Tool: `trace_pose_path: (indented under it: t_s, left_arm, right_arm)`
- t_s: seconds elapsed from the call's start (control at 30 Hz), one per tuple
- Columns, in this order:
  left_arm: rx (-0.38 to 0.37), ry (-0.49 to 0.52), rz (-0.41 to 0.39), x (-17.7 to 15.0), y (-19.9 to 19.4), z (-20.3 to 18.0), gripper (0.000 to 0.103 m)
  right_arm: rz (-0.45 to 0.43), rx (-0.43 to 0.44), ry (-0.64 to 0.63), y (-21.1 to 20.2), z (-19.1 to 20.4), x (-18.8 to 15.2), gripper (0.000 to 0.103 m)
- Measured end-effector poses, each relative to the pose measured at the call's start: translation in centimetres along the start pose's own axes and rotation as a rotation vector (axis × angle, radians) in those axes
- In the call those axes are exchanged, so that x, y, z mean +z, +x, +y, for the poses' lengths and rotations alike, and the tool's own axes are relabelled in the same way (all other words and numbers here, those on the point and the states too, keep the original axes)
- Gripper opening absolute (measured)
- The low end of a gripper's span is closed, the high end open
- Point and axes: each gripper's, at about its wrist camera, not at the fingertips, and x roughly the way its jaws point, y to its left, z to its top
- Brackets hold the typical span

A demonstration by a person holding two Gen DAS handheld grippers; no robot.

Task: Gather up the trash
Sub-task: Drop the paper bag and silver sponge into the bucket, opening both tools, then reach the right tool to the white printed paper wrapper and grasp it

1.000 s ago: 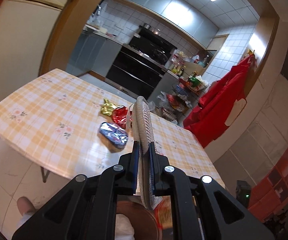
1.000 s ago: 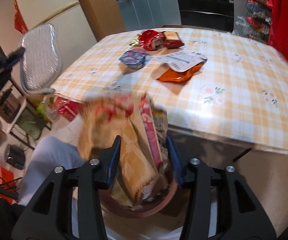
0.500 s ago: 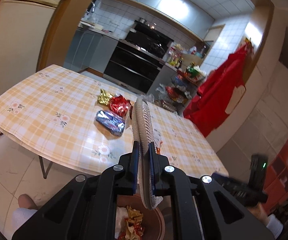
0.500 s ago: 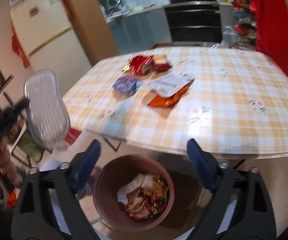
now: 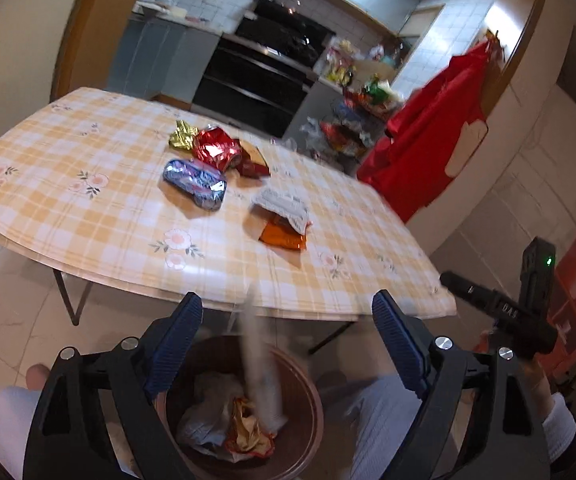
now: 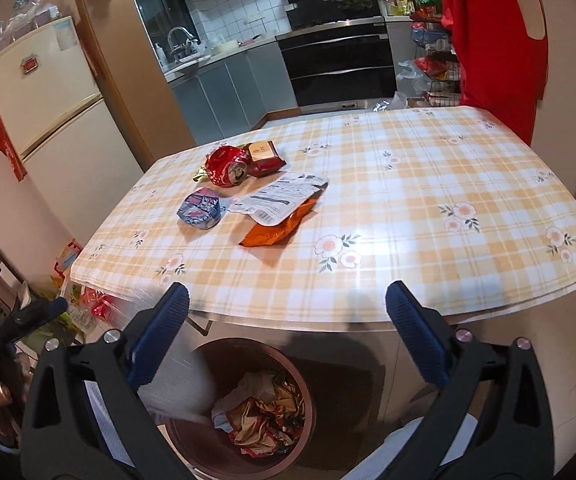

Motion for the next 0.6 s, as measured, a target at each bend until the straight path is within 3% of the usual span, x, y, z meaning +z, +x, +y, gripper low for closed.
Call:
trace_pose_path:
  t_s: [0.17, 0.33, 0.6]
  left_arm:
    - [0.098, 0.029, -0.005, 0.0, -0.1, 0.2, 0.097]
    - [0.196, 0.026, 0.010, 0.0, 0.3, 1.4, 0.097]
    - [0.259, -0.018, 0.042, -0.4, 1.2, 3.7, 0.097]
  right_arm:
    - [0.005, -0.041, -0.032, 0.6, 0.7, -0.4, 0.097]
    - [0.008, -0.074, -0.035, 1.1, 0.9, -0.7, 0.097]
    - [0.012, -0.076, 0.002, 2.4, 0.0, -1.0, 0.097]
